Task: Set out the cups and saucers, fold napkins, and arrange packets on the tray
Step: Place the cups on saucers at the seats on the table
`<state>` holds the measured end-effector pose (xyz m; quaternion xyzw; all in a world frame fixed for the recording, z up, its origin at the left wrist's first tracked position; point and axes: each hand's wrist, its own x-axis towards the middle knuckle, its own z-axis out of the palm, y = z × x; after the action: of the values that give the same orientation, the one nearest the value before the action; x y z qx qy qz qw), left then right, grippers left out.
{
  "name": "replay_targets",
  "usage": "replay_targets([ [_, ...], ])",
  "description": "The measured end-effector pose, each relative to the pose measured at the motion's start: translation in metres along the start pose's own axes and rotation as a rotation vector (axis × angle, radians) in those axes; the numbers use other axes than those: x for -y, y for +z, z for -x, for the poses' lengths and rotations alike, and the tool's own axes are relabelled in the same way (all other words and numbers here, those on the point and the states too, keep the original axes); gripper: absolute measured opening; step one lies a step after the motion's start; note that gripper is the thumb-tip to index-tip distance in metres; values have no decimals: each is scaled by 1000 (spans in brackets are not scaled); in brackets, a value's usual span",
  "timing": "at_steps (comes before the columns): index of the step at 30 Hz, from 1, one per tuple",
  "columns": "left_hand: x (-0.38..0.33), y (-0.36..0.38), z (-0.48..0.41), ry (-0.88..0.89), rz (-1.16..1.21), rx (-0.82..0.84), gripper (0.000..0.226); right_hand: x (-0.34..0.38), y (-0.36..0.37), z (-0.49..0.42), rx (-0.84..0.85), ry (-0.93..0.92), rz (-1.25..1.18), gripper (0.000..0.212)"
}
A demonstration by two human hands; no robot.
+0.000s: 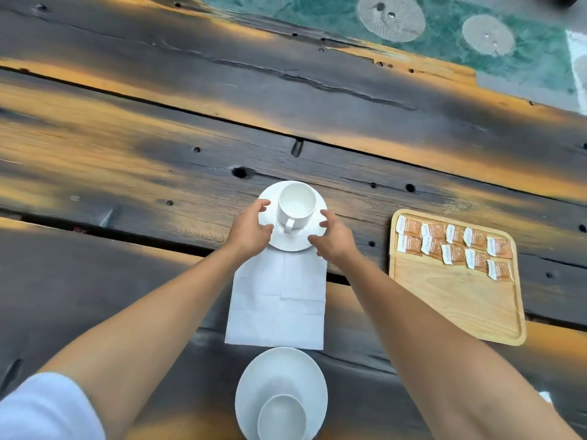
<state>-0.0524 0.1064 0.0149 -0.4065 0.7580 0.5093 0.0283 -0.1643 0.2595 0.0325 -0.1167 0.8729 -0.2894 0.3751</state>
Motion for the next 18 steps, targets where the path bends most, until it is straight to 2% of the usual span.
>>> replay_targets([
  [3,-7,0,-15,27,-30,21,70,7,-2,-11,-7,-30,-6,81],
  [6,-11,3,-26,48,-57,70,77,13,-1,-20,6,-53,-23,84],
  [9,-12,7,-29,86,-34,93,69,16,1,-27,14,-75,-60,79],
  [12,-13,11,-28,100,7,43,60,17,2,-32,13,-79,-93,74],
  [18,-11,15,-25,91,21,19,62,17,4,-37,21,-84,-136,75],
])
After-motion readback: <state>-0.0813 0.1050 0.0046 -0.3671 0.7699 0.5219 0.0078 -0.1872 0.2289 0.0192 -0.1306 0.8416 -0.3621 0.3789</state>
